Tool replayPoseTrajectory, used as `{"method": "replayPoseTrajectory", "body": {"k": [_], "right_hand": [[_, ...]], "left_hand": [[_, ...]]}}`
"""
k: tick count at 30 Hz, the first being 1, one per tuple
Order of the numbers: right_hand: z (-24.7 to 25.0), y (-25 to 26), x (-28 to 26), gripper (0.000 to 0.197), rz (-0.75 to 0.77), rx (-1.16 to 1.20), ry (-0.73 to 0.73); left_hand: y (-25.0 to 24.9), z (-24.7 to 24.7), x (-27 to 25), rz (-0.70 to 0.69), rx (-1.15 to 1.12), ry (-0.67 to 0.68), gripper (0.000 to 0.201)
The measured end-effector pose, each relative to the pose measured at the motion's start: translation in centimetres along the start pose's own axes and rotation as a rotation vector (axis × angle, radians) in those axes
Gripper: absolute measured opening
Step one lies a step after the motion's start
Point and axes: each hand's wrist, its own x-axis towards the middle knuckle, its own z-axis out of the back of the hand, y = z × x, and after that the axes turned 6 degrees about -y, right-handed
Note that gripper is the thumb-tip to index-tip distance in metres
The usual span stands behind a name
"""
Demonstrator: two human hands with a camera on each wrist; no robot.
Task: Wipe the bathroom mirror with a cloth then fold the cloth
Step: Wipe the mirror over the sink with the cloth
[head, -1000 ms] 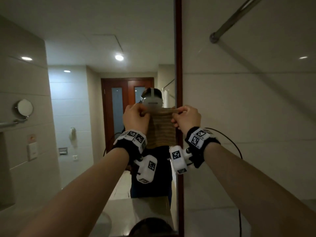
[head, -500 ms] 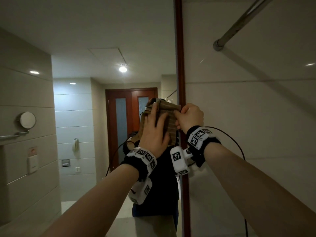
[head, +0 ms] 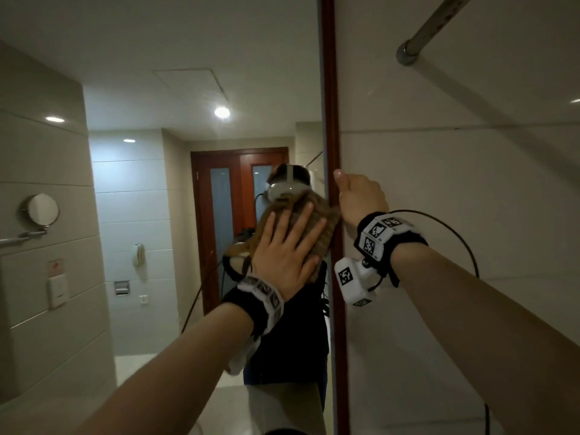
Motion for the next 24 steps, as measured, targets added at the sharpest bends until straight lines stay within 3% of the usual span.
{"method": "replayPoseTrajectory", "body": {"k": [4,7,10,15,18,21,24], "right_hand": [[0.1,-0.1,0.1,0.056,0.007,-0.018,0.024],[0.1,0.1,-0.2,0.056,0.038,-0.068,0.016],[0.0,0.0,-0.6,0.056,0.062,-0.101,0.014],[0.1,-0.2,-1.8,0.051,0.077,-0.158,0.041],[-0.6,-1.4,-3.4,0.057,0.042,-0.189,0.039],[-1.4,-2.3,-4.9,0.061,0.041,-0.248,0.023],[-1.5,-2.5,-5.0,0.06,0.05,-0.278,0.014]], "left_hand": [[-2.4,-2.1,-9.3,-0.138,-0.007,0.158,0.07],[-3.1,-2.3,-12.3,-0.121,-0.02,0.256,0.071],[-2.0,-1.5,-9.3,-0.063,-0.026,0.227,0.069],[2.0,1.2,0.5,0.229,-0.024,0.057,0.068],[1.8,1.4,1.2,0.25,-0.005,0.035,0.069],[-0.9,-0.3,-4.4,0.13,-0.016,0.092,0.069],[-3.9,-2.6,-14.0,-0.057,-0.04,0.282,0.07]]}}
